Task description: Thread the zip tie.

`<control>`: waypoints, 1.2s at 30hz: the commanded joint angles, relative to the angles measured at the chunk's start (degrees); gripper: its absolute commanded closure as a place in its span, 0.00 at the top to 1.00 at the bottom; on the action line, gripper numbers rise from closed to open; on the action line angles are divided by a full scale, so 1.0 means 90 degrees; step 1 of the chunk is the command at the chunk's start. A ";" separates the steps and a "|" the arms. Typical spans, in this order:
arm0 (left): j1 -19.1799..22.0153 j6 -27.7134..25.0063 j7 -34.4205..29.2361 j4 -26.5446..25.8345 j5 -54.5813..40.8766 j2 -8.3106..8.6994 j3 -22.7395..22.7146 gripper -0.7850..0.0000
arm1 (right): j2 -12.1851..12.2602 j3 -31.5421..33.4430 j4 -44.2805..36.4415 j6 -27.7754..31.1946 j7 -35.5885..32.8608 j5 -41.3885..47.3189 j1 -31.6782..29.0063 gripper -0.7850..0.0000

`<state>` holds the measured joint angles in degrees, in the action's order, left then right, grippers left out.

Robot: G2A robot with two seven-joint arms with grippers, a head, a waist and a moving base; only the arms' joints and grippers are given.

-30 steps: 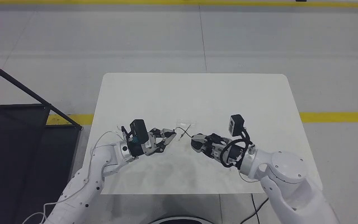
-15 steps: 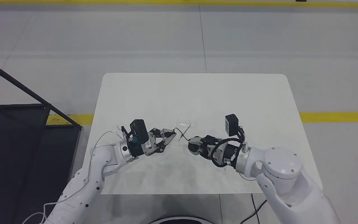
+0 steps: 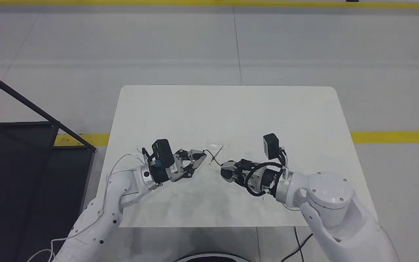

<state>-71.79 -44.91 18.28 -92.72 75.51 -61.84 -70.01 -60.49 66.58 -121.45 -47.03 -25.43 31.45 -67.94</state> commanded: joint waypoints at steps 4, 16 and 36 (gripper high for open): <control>-0.0025 0.0047 0.0004 -0.0042 -0.0059 0.0004 -0.0044 0.00 | 0.0018 -0.0013 -0.0017 -0.0048 -0.0057 -0.0107 0.0017 0.00; -0.0049 0.0111 0.0057 -0.0095 0.0002 0.0008 -0.0071 0.00 | 0.0057 -0.0109 -0.0036 -0.0149 -0.0196 -0.0374 0.0077 0.00; -0.0065 0.0106 0.0414 -0.0055 0.0304 0.0023 -0.0039 0.00 | 0.0030 -0.0128 0.0049 -0.0134 -0.0038 -0.0141 0.0117 0.00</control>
<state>-72.32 -44.24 21.79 -93.24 78.37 -61.63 -70.30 -60.21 65.41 -121.04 -48.20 -25.74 30.03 -66.92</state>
